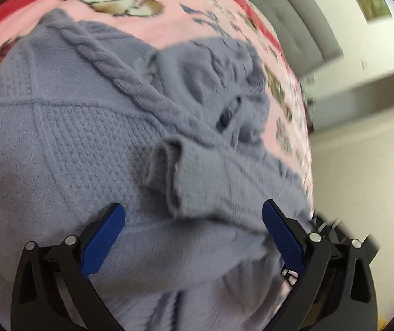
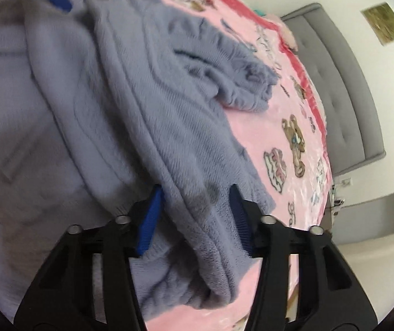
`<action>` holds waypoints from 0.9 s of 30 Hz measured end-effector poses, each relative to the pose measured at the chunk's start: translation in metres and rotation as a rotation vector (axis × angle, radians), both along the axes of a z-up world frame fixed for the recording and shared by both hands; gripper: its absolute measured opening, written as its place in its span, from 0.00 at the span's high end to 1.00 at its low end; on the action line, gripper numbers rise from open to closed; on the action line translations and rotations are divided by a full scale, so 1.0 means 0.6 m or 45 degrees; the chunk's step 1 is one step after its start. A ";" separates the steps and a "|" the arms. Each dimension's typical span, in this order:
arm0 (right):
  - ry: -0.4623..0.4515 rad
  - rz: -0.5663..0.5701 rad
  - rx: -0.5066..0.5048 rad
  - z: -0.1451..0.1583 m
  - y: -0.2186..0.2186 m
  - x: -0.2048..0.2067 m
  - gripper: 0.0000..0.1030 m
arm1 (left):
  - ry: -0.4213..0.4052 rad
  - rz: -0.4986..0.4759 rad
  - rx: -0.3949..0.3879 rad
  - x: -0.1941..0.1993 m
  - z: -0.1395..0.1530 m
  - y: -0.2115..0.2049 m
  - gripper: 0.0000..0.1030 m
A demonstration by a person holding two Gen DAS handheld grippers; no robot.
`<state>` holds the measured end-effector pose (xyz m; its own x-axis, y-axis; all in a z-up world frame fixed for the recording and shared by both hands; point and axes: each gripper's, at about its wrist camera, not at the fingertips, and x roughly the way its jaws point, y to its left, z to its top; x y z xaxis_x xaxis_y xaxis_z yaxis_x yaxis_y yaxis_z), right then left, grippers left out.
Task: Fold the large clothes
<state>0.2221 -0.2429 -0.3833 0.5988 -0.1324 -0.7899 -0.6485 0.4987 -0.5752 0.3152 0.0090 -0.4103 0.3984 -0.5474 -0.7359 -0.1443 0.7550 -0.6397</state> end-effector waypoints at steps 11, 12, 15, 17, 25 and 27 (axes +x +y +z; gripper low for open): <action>0.000 -0.109 0.315 0.092 -0.007 0.010 0.88 | 0.140 0.235 -0.227 0.050 -0.010 0.040 0.79; 0.003 -0.101 0.341 0.101 -0.006 0.007 0.88 | 0.108 0.213 -0.221 0.057 0.002 0.045 0.79; 0.057 -0.030 0.388 0.116 0.010 -0.037 0.88 | 0.044 0.139 -0.197 0.062 0.035 0.050 0.79; 0.129 0.016 0.345 0.088 0.028 -0.070 0.88 | 0.049 0.105 -0.183 0.045 0.038 0.057 0.79; 0.260 -0.035 0.293 -0.010 0.042 -0.094 0.83 | 0.141 0.133 -0.126 -0.017 -0.007 0.076 0.79; 0.251 -0.060 0.346 0.007 0.035 -0.088 0.79 | 0.097 0.130 -0.118 -0.024 0.001 0.077 0.79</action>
